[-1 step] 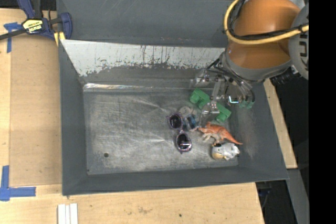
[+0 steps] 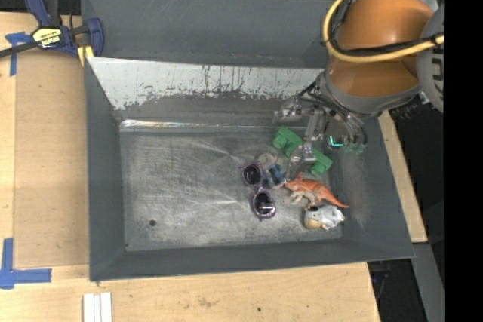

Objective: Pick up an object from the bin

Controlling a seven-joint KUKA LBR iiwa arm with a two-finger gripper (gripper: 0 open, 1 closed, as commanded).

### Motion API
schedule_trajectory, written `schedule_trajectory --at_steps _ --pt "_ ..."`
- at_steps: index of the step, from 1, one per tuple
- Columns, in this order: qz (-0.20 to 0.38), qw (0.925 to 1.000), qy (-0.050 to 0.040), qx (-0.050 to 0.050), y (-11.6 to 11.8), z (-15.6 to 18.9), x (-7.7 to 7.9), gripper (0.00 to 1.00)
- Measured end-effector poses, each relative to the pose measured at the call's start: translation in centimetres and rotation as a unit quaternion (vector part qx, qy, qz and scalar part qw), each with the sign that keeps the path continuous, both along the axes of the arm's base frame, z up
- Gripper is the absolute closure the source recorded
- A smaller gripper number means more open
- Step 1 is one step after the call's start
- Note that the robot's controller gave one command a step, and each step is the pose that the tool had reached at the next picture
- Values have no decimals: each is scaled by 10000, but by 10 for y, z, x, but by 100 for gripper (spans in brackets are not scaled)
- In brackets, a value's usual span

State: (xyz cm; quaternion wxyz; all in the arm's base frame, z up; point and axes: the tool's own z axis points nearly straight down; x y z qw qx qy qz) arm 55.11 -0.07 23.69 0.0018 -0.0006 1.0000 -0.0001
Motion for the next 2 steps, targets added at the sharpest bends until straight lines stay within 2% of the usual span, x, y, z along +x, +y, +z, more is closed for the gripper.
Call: schedule_trajectory --at_steps 1,2 --pt "-324 9995 -32 3 -1 -33 -2 0" --pt "-253 9997 -27 7 -45 -84 23 0"
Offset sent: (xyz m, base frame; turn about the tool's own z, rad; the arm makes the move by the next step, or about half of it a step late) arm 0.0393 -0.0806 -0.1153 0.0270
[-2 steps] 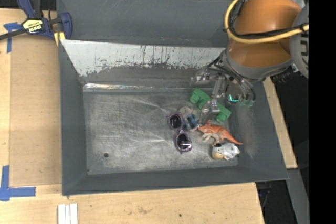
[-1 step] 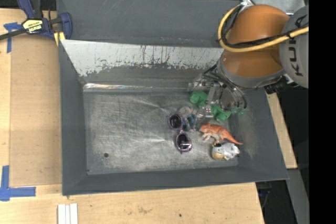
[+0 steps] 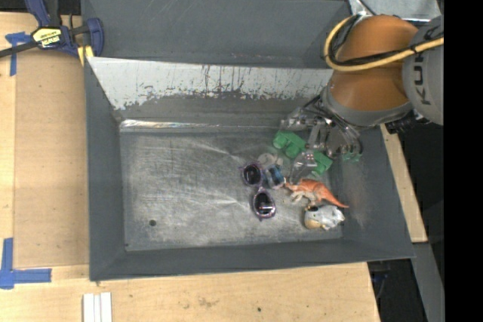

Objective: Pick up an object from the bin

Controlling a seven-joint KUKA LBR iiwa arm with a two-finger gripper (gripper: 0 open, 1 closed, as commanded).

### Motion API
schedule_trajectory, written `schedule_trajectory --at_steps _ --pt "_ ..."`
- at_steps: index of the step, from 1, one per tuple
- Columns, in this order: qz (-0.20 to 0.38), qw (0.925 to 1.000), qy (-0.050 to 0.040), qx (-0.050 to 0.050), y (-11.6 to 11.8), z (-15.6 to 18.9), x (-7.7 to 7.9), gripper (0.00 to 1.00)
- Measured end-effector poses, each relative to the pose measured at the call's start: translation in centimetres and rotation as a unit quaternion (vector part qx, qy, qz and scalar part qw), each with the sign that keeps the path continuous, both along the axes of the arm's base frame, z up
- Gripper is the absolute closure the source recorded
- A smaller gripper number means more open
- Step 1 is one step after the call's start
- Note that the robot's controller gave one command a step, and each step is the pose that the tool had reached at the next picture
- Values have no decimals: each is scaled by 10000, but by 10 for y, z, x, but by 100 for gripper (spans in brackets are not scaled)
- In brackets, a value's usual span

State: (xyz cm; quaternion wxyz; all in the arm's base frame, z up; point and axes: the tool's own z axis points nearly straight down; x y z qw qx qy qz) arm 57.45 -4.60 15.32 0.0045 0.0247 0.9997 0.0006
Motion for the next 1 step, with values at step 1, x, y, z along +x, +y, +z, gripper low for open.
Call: schedule_trajectory --at_steps 1 --pt "380 9993 40 -34 -9 -29 1 0"
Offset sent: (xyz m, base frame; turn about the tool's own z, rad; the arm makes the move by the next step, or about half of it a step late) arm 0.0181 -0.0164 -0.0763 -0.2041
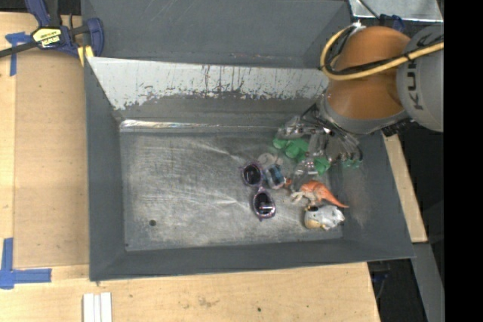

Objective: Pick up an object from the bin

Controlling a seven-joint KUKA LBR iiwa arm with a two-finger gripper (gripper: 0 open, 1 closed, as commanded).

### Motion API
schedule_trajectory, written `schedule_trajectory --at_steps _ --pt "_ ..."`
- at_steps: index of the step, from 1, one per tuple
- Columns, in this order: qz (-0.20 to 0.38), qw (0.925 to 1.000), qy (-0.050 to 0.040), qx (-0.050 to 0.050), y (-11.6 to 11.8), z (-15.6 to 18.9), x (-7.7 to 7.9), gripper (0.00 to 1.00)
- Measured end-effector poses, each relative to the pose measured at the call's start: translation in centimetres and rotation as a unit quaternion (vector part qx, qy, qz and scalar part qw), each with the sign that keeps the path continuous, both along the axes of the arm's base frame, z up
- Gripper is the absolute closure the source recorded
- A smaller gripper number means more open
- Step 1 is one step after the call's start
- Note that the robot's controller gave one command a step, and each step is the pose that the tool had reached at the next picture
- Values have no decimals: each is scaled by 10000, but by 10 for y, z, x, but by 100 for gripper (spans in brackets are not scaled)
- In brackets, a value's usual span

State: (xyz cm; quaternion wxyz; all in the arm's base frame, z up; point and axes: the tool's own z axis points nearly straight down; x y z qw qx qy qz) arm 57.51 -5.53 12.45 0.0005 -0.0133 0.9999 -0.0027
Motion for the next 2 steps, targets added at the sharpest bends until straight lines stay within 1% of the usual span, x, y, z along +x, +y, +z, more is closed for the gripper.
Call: schedule_trajectory --at_steps 1,2 --pt "636 9980 -22 35 1 -40 17 0" --pt "-626 9980 -126 27 24 -49 -57 100"
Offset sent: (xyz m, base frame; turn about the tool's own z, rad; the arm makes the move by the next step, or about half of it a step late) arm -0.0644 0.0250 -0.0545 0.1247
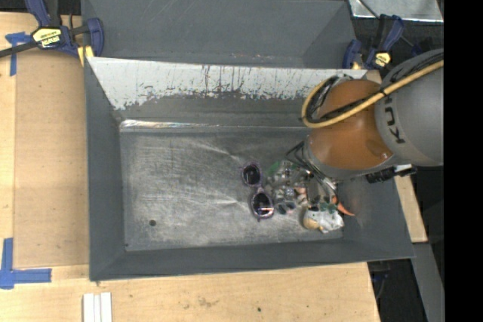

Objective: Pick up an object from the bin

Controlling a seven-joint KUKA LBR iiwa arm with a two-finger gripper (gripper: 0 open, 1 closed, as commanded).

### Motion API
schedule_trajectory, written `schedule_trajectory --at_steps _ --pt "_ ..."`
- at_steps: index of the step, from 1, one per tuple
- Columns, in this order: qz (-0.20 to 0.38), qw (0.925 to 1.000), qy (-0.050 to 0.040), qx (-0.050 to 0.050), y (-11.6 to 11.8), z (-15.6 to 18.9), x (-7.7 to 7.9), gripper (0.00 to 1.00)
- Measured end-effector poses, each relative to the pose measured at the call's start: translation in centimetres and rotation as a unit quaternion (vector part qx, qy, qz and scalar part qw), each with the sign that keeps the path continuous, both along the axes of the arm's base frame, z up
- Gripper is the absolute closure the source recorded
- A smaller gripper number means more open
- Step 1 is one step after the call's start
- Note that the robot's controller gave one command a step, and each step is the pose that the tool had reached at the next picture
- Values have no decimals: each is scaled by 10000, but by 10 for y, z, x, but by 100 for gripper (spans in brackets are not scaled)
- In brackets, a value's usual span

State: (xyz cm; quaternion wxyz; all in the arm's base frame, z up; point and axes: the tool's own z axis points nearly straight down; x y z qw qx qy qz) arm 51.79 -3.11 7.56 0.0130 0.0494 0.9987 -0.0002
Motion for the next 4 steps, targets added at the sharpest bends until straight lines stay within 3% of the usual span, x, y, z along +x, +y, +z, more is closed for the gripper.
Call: schedule_trajectory --at_steps 1,2,3,4 --pt "2 10000 0 0 0 0 0 100" --pt "-109 9998 140 12 -24 46 -10 100" --pt "-157 9998 124 16 5 65 -15 0" --pt "-163 9998 123 12 4 65 -15 0"
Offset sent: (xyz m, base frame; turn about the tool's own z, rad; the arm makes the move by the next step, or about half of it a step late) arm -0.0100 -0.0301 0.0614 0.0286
